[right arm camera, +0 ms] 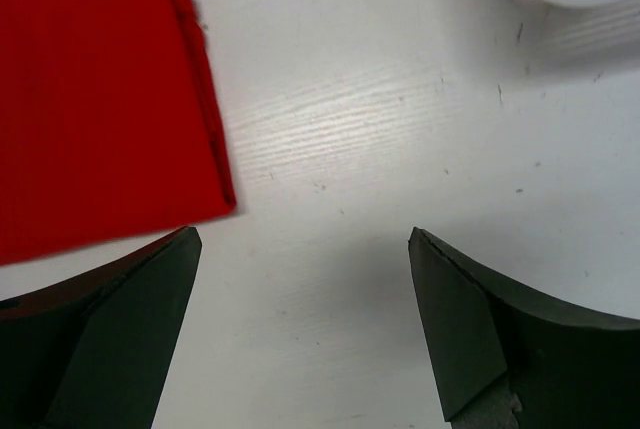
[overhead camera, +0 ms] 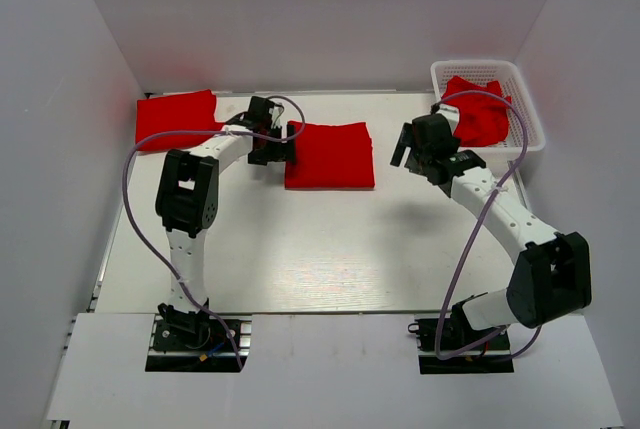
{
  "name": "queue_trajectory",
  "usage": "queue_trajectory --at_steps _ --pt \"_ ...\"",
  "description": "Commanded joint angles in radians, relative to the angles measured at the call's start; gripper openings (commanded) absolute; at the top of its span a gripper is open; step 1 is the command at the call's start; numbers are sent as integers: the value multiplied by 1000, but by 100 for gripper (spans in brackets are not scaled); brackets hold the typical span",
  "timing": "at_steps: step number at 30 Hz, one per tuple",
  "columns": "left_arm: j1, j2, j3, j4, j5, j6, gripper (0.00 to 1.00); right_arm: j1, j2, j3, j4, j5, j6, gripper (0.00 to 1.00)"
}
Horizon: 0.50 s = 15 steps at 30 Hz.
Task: Fold and stack the t-shirts
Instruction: Put the neatly folded tshirt into the corner of the board with the left arm
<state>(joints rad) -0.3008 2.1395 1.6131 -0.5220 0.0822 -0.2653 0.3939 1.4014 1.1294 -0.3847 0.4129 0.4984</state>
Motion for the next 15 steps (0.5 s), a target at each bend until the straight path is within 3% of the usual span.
queue_trajectory --at_steps 1,8,15 --pt "-11 -26 2 95 59 21 100 -16 -44 -26 21 -23 25 90" --pt "-11 -82 -42 183 54 -49 100 -27 -48 -43 36 -40 12 90" --pt "-20 -3 33 117 19 -40 100 -43 -48 -60 66 -68 5 90"
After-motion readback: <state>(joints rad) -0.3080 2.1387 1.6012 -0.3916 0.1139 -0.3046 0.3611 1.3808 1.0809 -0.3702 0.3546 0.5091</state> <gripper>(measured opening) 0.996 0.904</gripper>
